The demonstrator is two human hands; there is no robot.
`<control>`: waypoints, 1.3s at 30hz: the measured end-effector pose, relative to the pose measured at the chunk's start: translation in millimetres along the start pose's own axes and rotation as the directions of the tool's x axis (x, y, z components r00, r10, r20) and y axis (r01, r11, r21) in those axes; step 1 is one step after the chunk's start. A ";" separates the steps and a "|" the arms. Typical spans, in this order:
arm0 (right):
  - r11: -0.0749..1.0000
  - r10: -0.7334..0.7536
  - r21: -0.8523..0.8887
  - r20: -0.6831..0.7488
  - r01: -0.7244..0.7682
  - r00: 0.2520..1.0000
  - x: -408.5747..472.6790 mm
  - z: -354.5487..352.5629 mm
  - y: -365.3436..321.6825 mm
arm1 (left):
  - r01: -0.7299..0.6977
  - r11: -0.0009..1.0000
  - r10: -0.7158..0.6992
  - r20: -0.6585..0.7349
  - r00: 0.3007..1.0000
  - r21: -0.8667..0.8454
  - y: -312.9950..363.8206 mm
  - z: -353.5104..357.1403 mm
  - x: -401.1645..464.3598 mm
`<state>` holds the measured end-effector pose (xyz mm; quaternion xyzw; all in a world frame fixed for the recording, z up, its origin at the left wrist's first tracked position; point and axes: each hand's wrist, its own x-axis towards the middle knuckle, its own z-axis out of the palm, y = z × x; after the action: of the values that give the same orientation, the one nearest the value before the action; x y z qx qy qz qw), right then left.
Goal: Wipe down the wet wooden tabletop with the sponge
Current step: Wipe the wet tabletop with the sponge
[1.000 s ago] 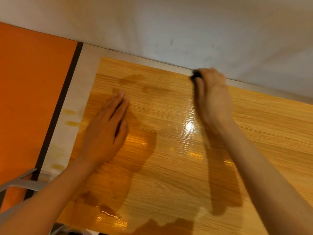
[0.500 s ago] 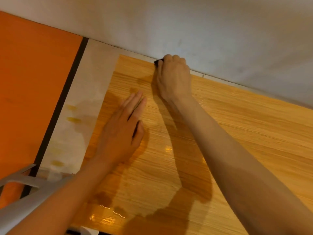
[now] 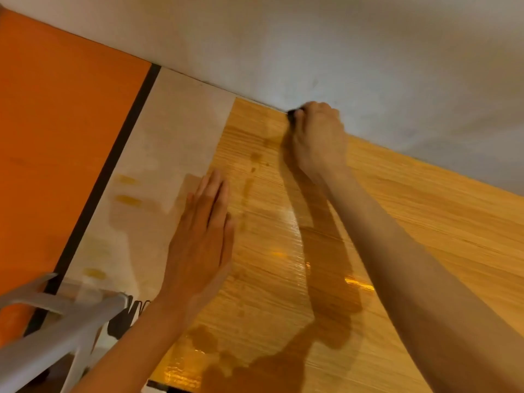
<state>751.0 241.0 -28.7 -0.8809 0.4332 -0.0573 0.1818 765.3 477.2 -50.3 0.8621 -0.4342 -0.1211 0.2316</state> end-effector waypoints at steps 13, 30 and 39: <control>0.994 0.094 0.044 0.117 -0.100 0.989 -19.0 -52.0 85.5 | -0.020 0.995 0.018 0.018 1.000 0.094 -3.0 6.5 -8.6; 0.944 -0.295 0.152 -0.015 0.294 0.955 -90.6 28.3 -27.9 | -0.041 0.992 0.035 0.053 0.998 0.122 -3.5 5.9 -9.8; 0.991 -0.133 0.011 -0.014 0.133 0.991 -25.3 40.8 -55.8 | -0.042 0.992 0.037 0.049 0.998 0.119 -4.6 7.3 -8.6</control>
<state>787.4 303.1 -44.5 -0.9062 0.3746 -0.0779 0.1801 760.4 484.4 -58.8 0.8626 -0.4630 -0.1104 0.1713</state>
